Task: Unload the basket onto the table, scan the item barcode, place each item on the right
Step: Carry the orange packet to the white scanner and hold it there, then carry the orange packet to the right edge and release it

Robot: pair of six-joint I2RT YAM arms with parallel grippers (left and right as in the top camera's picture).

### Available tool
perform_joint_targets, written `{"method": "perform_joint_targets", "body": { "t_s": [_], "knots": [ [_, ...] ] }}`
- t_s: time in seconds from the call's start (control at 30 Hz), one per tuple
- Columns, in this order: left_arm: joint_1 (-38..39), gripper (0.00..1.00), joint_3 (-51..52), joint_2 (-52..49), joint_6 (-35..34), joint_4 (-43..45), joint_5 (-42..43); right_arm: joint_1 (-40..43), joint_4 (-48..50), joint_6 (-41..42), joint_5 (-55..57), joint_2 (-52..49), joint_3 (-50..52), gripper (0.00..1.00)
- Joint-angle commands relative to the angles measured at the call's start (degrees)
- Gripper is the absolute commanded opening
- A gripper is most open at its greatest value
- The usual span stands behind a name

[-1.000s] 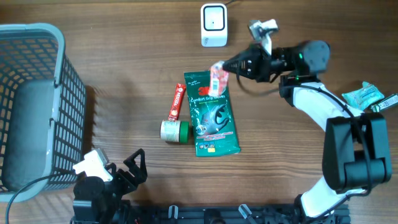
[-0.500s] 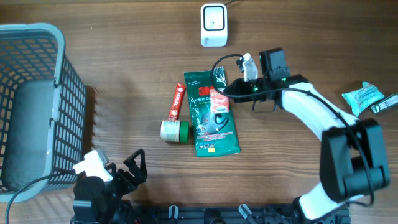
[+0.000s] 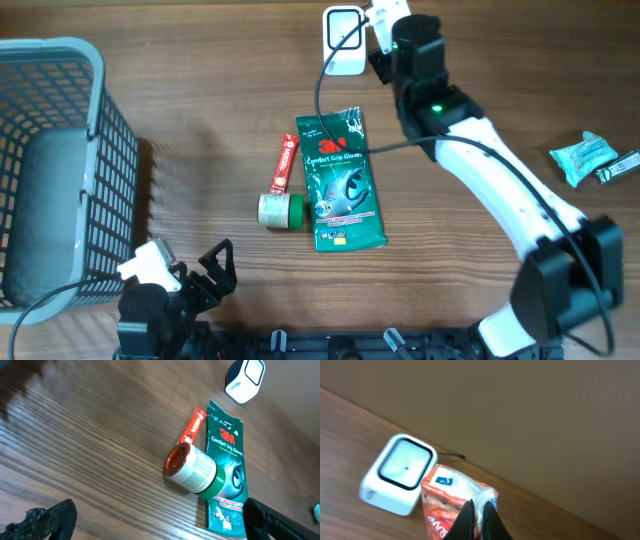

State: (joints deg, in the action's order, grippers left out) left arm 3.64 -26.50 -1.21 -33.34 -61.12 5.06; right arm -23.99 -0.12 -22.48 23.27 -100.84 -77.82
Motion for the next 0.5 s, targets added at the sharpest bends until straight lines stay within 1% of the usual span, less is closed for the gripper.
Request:
{"method": "perform_joint_targets", "body": {
  "t_s": [0.0, 0.13, 0.23, 0.37, 0.47],
  "knots": [
    [-0.33, 1.00, 0.26, 0.09, -0.13, 0.22, 0.28, -1.16, 0.46, -2.99, 4.55, -9.75, -6.38, 0.04],
    [-0.33, 1.00, 0.26, 0.09, -0.13, 0.22, 0.28, -2.60, -1.53, -4.57, 5.55, -19.41, -17.70, 0.04],
    [-0.33, 1.00, 0.26, 0.09, -0.13, 0.22, 0.28, -3.87, -4.52, -7.93, 6.05, -27.67, -27.71, 0.04],
    [-0.33, 1.00, 0.26, 0.09, -0.13, 0.22, 0.28, -5.35, -3.78, -12.33, 11.28, -33.90, -31.85, 0.05],
    [-0.33, 1.00, 0.26, 0.09, -0.13, 0.22, 0.28, -6.19, -2.38, -13.55, 12.37, -34.95, -31.87, 0.04]
  ]
}}
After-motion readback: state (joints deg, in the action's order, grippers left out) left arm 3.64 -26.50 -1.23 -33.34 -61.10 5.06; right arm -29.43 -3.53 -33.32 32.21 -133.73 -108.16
